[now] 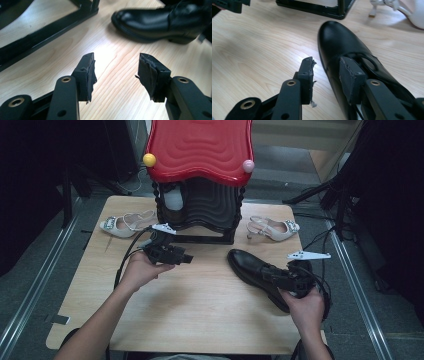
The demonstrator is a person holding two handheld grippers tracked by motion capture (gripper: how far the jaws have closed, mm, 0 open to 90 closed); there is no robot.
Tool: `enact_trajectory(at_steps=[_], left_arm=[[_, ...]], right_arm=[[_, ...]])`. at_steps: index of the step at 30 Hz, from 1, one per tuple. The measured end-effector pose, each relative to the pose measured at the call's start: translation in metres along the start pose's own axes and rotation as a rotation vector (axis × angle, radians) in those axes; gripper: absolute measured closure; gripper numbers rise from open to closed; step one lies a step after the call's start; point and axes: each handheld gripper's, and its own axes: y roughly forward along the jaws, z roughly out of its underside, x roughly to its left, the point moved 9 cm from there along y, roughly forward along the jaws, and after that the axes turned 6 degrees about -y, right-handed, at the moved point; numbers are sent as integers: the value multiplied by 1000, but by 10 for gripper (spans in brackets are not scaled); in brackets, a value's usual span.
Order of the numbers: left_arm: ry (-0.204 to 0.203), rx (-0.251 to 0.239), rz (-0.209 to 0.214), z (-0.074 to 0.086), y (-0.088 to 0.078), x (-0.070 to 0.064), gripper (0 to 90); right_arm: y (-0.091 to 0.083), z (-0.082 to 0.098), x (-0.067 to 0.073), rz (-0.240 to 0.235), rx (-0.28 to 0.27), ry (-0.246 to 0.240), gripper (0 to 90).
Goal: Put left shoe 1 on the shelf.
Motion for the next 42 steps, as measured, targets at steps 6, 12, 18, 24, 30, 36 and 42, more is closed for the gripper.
enact_trajectory(at_steps=[6, 12, 18, 24, 30, 36, 42], left_arm=[[9, -2, 27, 1, 4, -4, 480], [8, -11, 48, -1, 11, -3, 480], [-3, -5, 39, -1, 15, 4, 479], [-5, -11, 35, 0, 13, 5, 477], [-9, -8, 37, 0, 13, 6, 456], [-5, -6, 36, 1, 12, 5, 466], [-6, -18, 43, 4, 9, 3, 500]], right_arm=[[-7, 14, -11, 16, 3, 45, 650], [-11, 32, -16, 36, 24, 74, 643], [-10, 43, -23, 46, 53, 78, 610], [9, 45, -23, 27, 106, 65, 611], [33, 35, -20, -41, 139, 48, 777], [35, 27, -11, -85, 119, 86, 839], [36, 15, 4, -112, 107, 72, 839]])
